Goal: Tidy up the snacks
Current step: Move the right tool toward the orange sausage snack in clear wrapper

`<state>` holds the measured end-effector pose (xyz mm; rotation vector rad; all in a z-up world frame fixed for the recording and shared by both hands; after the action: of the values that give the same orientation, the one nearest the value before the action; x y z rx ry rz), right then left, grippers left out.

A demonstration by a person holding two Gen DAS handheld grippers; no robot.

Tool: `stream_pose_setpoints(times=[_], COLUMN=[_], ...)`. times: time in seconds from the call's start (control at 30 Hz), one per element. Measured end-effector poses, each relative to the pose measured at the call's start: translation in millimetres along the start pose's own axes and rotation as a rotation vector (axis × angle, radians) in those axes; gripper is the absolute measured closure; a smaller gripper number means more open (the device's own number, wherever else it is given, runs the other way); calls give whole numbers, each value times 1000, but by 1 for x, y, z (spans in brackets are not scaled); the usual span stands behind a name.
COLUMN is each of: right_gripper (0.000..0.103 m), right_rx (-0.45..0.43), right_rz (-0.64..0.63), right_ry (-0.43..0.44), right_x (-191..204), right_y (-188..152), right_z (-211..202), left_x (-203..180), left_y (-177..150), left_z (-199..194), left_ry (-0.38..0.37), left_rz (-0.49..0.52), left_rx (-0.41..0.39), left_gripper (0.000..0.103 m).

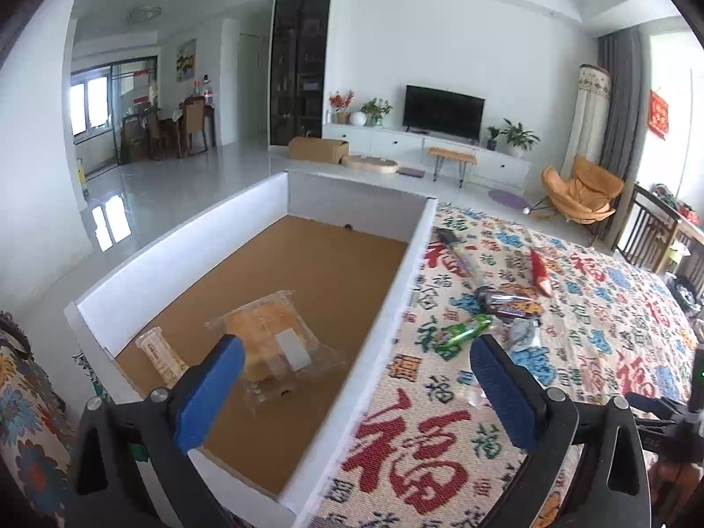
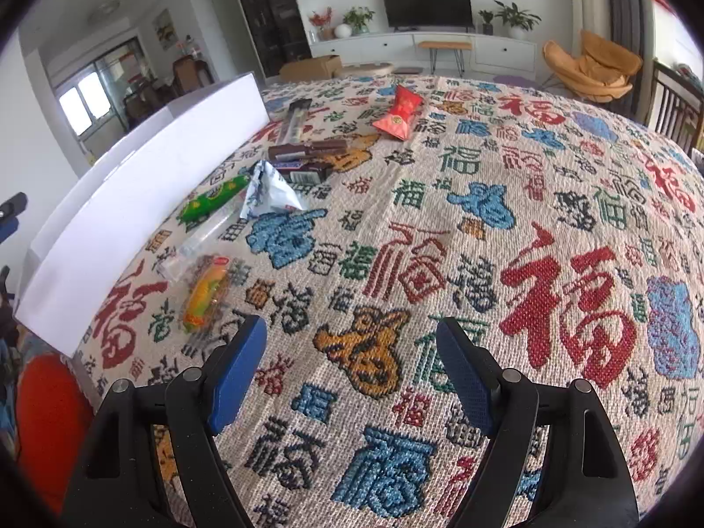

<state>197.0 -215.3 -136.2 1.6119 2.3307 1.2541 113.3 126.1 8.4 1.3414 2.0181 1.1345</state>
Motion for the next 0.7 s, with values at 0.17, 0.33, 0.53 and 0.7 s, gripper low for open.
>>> stream_pose_setpoints(times=[0.17,0.33,0.53,0.7], right_gripper=[21,21,21,20], right_rx=[-13,-17,7,26], right_rz=[30,51,60,47], right_ry=[-26,-43,-70,-98], right_x=[-9,-12,-16,-15], right_y=[-8,-18,-27,-33], right_z=[-2,-5,-2,3], left_x=[-68,-114,-126,-124], left_y=[-39,-88,-123,-141], left_z=[-24,-7,17,33], left_ry=[-161,-146,-89,-47], left_rz=[108,234,278,315], left_rx=[74,145,201,221], left_gripper=[0,0,0,0])
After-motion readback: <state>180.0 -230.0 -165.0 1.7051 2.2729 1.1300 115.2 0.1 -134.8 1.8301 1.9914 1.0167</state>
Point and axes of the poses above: each gripper's, at about its wrist camera, not at the fingertips, and z roughly the way its jaws point, x to its left, y to its top, the point moved 10 cm from there along z, roughly the way its jaws point, and after that the axes turned 15 degrees about y, right-handed, at the moved point
